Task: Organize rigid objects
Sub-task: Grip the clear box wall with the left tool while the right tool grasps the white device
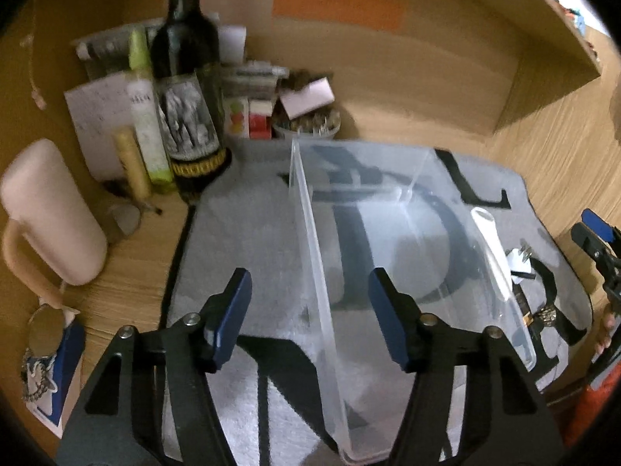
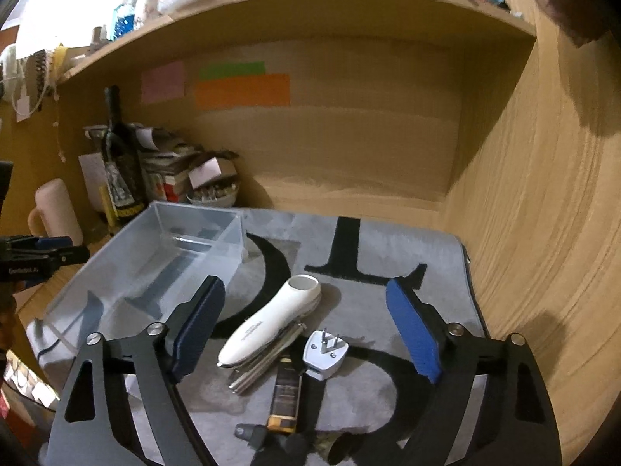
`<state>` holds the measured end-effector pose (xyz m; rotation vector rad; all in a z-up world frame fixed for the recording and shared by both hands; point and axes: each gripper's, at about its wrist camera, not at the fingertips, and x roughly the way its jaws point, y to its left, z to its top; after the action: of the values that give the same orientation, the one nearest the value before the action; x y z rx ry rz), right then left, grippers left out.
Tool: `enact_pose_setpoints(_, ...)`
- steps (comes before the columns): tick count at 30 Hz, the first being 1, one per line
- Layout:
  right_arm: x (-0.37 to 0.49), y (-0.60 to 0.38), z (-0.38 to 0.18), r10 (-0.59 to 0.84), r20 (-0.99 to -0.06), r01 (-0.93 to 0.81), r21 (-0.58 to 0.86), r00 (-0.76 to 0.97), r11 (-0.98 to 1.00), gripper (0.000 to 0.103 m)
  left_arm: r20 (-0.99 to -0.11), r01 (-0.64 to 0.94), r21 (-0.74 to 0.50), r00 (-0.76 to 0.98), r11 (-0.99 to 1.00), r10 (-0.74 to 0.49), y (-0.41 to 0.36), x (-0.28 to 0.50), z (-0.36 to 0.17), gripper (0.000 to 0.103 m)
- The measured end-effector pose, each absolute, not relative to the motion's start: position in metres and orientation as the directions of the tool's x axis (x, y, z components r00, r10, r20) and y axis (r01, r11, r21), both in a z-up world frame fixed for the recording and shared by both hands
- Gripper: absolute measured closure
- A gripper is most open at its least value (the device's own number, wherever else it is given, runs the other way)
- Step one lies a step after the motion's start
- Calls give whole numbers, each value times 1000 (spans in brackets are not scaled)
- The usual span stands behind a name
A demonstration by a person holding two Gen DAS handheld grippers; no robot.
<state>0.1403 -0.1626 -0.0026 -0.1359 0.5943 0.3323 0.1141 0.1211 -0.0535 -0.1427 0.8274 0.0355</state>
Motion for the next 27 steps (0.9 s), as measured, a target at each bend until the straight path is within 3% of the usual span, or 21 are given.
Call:
enact_pose_setpoints(5, 161, -164, -12, 266, -625, -352, -16, 734, 936, 31, -784, -75, -143, 617, 987, -67, 128, 130, -66, 61)
enact_pose_setpoints(6, 165, -164, -14, 267, -635, -355, -12, 725, 935, 32, -790, -77, -144, 610, 987, -68, 129, 132, -68, 68)
enact_pose_setpoints(14, 203, -160, -37, 298, -731, -384, 53, 614, 922, 43, -811, -39, -155, 576, 987, -105, 124, 141, -75, 81)
enact_pose_setpoints(16, 213, -153, -46, 306, -763, -397, 70, 570, 915, 45, -811, -27, -153, 574, 988, -110, 122, 142, -76, 89)
enact_pose_setpoints(27, 250, -124, -89, 245, -879, -395, 72, 409, 916, 47, -802, -9, -127, 589, 992, -97, 119, 141, -78, 92)
